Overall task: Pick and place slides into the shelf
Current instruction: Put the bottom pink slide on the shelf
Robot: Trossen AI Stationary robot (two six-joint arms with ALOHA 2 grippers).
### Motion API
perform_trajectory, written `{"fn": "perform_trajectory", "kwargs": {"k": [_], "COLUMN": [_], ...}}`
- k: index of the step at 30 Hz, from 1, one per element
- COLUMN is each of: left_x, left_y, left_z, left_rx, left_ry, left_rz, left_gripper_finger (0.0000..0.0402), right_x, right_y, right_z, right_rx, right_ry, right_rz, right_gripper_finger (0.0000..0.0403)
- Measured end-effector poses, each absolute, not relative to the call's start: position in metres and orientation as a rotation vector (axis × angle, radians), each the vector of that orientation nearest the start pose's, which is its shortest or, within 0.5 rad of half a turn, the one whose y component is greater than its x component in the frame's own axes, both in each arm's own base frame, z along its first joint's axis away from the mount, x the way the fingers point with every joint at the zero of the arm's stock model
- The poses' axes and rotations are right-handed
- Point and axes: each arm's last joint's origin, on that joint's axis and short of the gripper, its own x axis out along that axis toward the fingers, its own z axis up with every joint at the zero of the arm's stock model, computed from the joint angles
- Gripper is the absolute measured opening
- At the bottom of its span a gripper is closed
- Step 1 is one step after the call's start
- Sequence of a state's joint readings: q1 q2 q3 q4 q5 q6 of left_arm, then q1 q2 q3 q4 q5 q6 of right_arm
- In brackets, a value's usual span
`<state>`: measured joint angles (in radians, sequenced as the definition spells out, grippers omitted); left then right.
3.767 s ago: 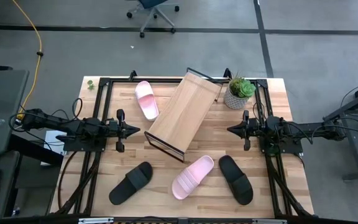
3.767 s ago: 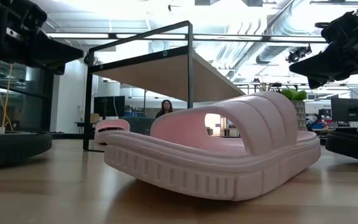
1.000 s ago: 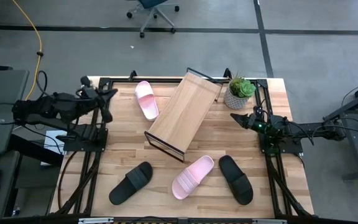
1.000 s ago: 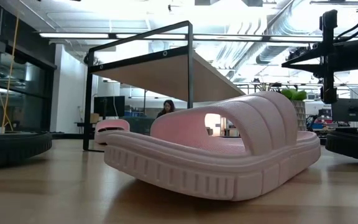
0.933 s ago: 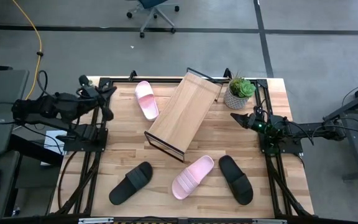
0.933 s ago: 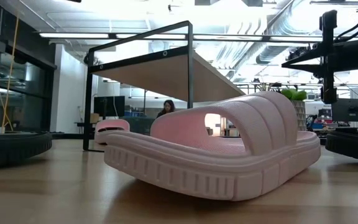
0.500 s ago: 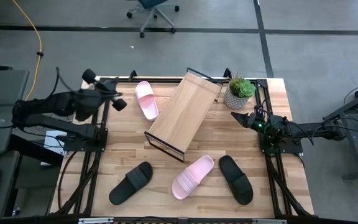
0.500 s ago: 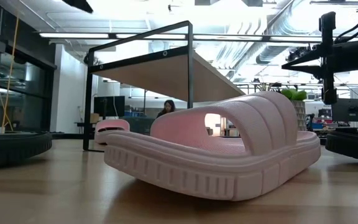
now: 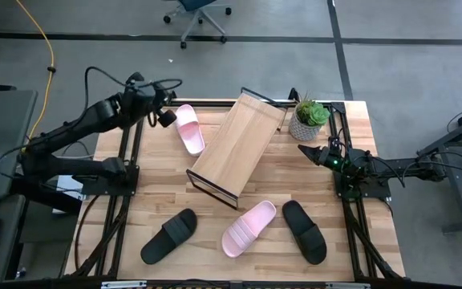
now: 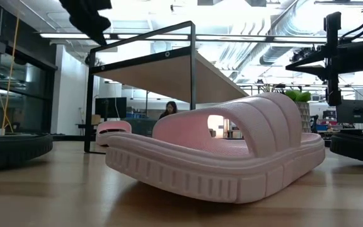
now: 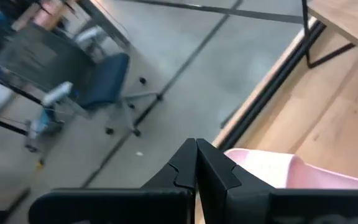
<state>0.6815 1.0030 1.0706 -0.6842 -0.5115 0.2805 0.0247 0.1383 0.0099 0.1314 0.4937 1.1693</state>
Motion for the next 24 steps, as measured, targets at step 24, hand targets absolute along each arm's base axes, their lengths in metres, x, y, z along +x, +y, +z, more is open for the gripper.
{"fn": "perform_trajectory", "kwargs": {"k": [24], "left_x": [0.127], "left_y": [0.157], "left_z": [0.327], "left_rx": [-0.308], "left_ry": [0.738], "left_rz": [0.593], "left_gripper_finger": [0.0001], "right_x": [0.104], "right_y": [-0.008], "right_z": [0.168], "right_rx": [1.134], "right_ry": [-0.197], "right_rz": [-0.298], "right_gripper_finger": [0.0]}}
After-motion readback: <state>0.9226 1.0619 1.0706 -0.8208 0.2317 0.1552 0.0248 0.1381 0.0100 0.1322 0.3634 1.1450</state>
